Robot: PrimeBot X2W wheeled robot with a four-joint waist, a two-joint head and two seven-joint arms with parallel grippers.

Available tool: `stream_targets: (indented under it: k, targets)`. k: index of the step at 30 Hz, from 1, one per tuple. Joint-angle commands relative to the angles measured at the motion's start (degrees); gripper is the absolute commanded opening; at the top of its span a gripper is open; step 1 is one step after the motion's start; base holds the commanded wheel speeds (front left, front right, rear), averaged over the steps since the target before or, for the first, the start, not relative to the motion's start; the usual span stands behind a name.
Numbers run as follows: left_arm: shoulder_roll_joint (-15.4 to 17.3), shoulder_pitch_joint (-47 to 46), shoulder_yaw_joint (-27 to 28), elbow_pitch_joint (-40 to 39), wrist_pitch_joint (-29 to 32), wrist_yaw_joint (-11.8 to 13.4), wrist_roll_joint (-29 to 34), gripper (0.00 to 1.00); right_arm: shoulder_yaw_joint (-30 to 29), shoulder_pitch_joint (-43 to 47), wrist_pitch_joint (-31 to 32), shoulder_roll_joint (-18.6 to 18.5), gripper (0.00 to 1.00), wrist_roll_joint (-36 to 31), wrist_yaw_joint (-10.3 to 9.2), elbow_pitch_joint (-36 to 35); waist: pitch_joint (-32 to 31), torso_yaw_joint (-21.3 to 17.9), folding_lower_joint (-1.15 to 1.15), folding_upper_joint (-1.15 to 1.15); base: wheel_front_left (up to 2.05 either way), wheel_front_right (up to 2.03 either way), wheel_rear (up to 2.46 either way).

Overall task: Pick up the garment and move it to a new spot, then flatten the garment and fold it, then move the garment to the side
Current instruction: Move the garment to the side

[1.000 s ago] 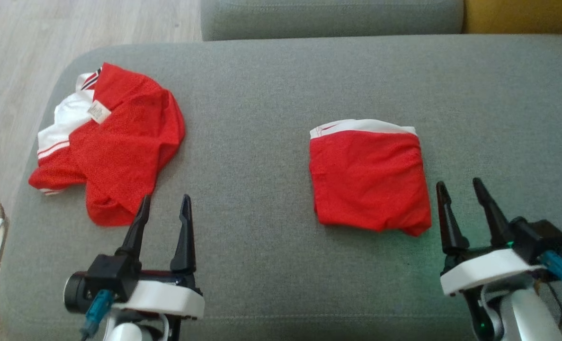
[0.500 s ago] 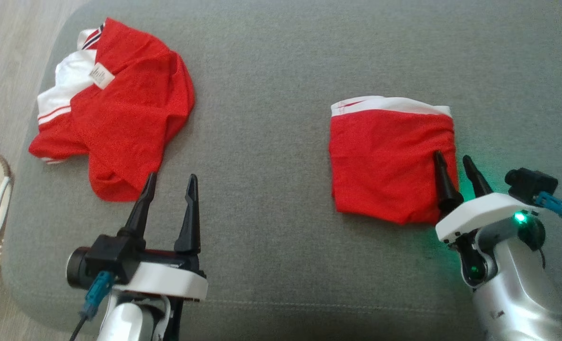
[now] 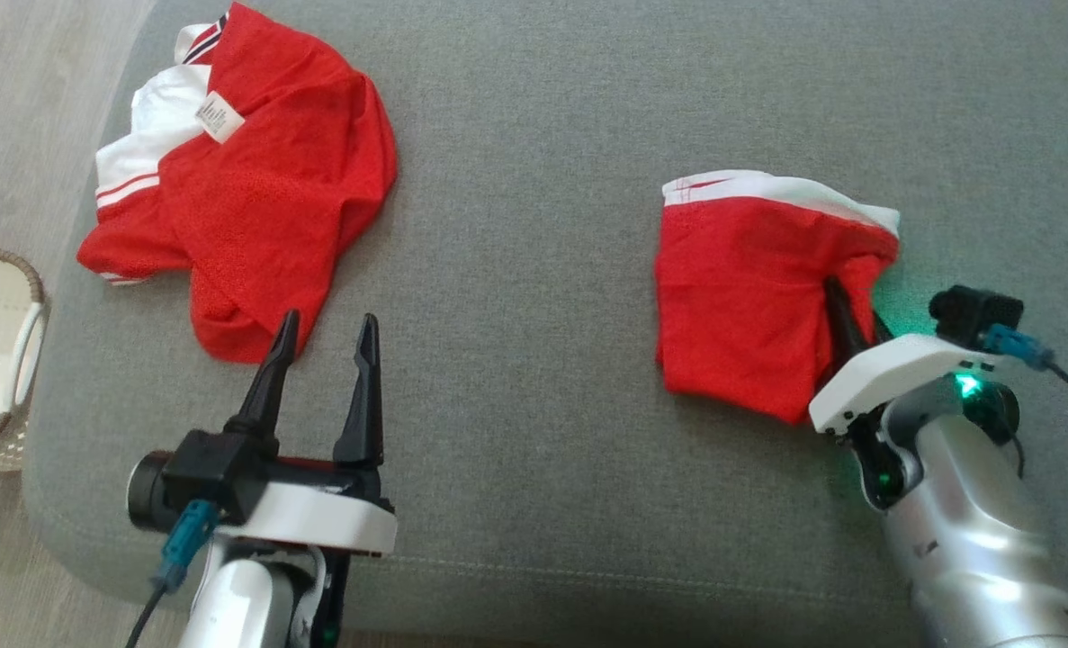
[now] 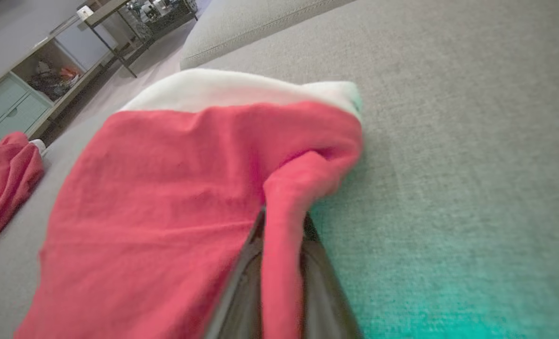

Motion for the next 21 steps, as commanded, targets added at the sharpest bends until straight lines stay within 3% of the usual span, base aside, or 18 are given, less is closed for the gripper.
stream_targets:
  k: [1, 12, 16, 21]
  targets:
    - [0.1, -1.9, 2.0, -1.8, -0.3, 0.2, -0.2, 1.0, 1.2, -1.5, -1.3, 0.7, 0.0, -3.3, -0.01, 0.0, -0.1, -0.2, 0.0, 0.0, 0.0, 0.0, 0.0]
    - [0.1, -2.6, 1.7, -2.7, -0.3, -0.8, 1.0, 1.0, -0.4, -3.7, -2.5, 0.7, 0.0, -19.4, -0.01, -2.3, 0.2, -3.9, 0.0, 0.0, 0.0, 0.0, 0.0]
    - [0.1, -4.3, 1.1, -3.3, -0.3, -3.4, 4.1, 1.0, 1.4, -5.2, -0.7, 0.3, 0.0, -26.8, -0.01, -6.8, 2.5, -7.6, 0.0, 0.0, 0.0, 0.0, 0.0]
    - [1.5, -7.0, 0.4, -4.0, -0.3, -5.5, 6.3, 1.0, 4.5, -7.0, 1.0, -1.6, 0.0, -29.4, -0.01, -10.9, 5.5, -11.5, 0.0, 0.0, 0.0, 0.0, 0.0]
